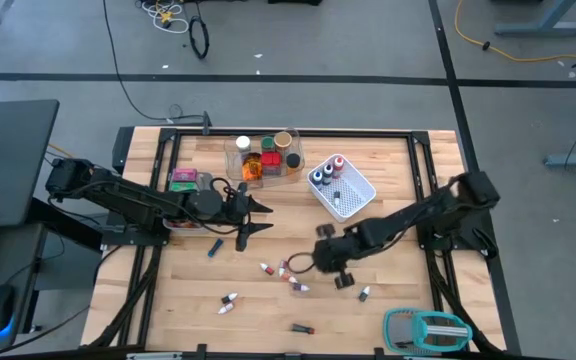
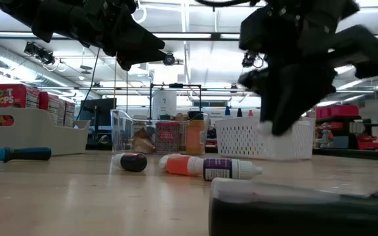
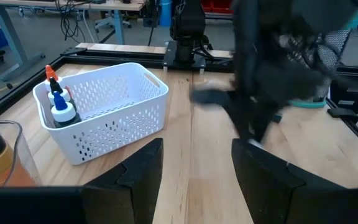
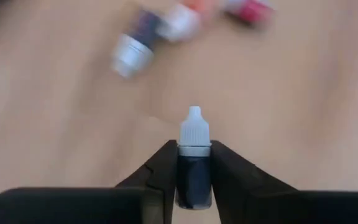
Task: Pick & Place Kitchen Items
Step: Put the middle black food coloring bottle into the white bin, then put the purple food coloring bottle into the white bin
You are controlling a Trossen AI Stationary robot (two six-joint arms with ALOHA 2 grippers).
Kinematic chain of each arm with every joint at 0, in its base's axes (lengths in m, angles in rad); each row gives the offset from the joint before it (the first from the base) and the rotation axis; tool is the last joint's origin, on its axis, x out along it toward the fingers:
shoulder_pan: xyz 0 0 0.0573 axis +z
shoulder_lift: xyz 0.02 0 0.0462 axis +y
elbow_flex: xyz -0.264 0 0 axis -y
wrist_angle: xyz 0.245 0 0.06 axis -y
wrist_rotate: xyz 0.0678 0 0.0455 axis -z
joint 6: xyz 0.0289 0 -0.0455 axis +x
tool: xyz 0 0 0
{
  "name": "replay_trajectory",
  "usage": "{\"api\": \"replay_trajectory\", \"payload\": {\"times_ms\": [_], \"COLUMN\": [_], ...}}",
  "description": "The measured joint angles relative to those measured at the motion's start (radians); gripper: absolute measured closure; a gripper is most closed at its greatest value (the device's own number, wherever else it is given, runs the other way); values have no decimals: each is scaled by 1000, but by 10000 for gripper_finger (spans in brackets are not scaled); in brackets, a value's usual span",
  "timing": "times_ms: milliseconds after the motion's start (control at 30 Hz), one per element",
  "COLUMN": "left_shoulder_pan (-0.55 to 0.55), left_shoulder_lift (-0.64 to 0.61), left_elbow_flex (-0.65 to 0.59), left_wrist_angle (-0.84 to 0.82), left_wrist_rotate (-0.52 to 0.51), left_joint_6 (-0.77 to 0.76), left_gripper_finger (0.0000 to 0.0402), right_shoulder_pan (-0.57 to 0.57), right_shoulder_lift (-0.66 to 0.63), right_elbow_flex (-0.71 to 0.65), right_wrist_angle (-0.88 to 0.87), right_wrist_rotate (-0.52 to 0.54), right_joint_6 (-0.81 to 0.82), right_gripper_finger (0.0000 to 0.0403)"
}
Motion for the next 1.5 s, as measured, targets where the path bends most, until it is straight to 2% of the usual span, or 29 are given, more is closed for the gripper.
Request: {"api": "replay_trajectory", "payload": {"times_ms": [100, 300, 400, 467, 600, 800, 933, 1133, 1333, 1500], "left_shoulder_pan": [0, 0, 0, 0, 0, 0, 0, 0, 0, 0], "left_shoulder_lift": [0, 0, 0, 0, 0, 0, 0, 0, 0, 0], "left_elbow_flex": [0, 0, 0, 0, 0, 0, 0, 0, 0, 0], "left_wrist_angle": [0, 0, 0, 0, -2, -5, -5, -3, -3, -3], "left_wrist_rotate": [0, 0, 0, 1, 3, 4, 4, 3, 0, 0], "left_joint_6": [0, 0, -2, -3, -3, 1, 1, 4, 4, 4], "left_gripper_finger": [200, 200, 200, 200, 200, 200, 200, 200, 200, 200], "right_shoulder_pan": [-34, -124, -193, -255, -360, -448, -485, -507, -509, -480], "right_shoulder_lift": [-96, -287, -358, -395, -421, -412, -409, -409, -409, -409], "right_elbow_flex": [0, 1, -5, -35, -121, -269, -354, -403, -398, -340], "right_wrist_angle": [-124, -266, -283, -253, -183, 2, 155, 202, 214, 210], "right_wrist_rotate": [184, 601, 725, 694, 510, 379, 370, 343, 388, 363], "right_joint_6": [-8, -66, -28, 23, 73, -45, -34, -30, -49, -72], "right_gripper_finger": [312, 314, 313, 312, 312, 309, 299, 269, 235, 227]}}
